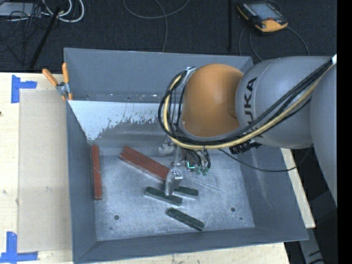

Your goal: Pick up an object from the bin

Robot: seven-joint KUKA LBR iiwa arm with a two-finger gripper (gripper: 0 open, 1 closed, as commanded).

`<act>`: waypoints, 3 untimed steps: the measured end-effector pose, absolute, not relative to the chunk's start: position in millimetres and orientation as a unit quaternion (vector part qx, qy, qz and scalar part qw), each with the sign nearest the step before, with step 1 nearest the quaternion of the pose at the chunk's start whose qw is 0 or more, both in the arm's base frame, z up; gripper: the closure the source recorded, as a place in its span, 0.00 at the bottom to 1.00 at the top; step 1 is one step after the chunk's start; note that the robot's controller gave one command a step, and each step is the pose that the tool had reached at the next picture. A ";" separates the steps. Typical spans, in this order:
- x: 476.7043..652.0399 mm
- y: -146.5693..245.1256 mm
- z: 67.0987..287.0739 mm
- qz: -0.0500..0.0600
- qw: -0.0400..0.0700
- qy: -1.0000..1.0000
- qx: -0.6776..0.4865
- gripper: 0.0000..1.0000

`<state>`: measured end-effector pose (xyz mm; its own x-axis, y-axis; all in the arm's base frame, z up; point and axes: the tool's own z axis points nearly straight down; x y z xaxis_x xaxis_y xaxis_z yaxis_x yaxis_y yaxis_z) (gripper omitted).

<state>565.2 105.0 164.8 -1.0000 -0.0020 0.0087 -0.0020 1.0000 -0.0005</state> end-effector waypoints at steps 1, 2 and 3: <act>565.6 104.9 166.8 0.000 0.003 -1.000 0.001 0.00; 566.1 104.9 184.5 0.000 0.001 -1.000 0.017 0.00; 558.1 85.2 85.5 -0.004 -0.008 -0.999 -0.046 1.00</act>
Offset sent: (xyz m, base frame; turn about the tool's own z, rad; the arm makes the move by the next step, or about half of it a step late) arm 0.0007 -0.0014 0.0406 -0.0730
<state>558.1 85.2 85.5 -0.9956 0.0925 -0.0165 0.0924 0.9957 0.0080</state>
